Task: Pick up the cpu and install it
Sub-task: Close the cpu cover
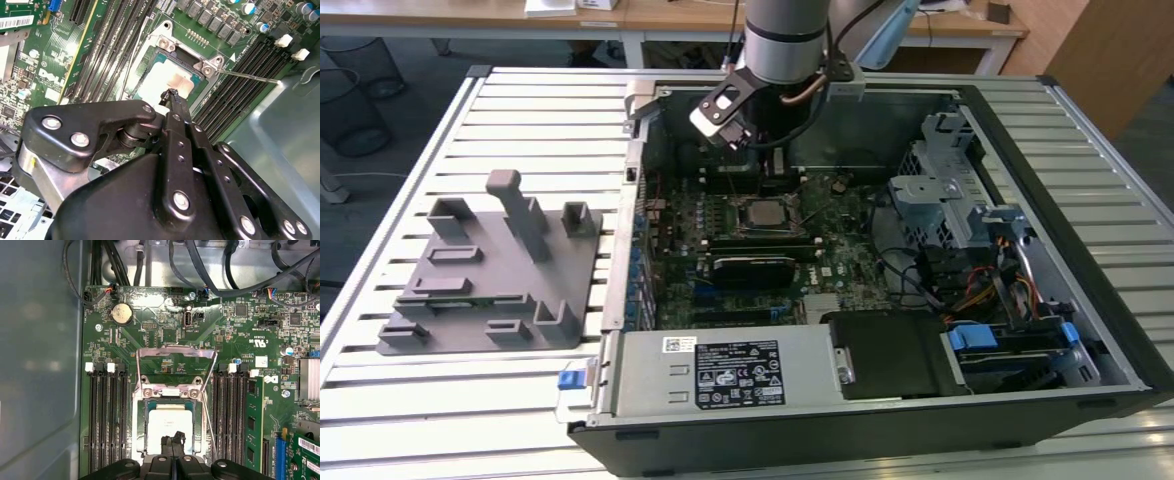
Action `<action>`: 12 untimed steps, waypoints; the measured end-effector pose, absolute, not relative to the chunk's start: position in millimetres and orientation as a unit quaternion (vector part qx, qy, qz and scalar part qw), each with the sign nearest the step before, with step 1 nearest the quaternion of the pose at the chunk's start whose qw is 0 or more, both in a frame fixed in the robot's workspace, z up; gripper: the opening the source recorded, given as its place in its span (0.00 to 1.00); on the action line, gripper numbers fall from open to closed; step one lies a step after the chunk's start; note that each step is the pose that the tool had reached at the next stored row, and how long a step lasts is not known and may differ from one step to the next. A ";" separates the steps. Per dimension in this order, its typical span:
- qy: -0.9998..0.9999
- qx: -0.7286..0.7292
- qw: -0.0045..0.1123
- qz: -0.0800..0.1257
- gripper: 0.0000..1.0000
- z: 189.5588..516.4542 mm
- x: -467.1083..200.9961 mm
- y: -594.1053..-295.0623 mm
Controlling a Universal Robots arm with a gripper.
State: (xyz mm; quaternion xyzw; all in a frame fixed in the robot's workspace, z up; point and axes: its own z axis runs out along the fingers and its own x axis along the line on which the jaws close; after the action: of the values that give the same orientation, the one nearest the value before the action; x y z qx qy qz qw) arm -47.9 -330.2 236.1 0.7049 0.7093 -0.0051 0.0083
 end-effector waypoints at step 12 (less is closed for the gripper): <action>0.709 0.705 0.008 -0.005 0.11 242.7 -47.9 -329.8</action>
State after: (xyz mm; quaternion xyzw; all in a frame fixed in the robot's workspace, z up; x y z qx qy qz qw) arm -47.9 -329.8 242.7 0.7049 0.7092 -0.0052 0.0085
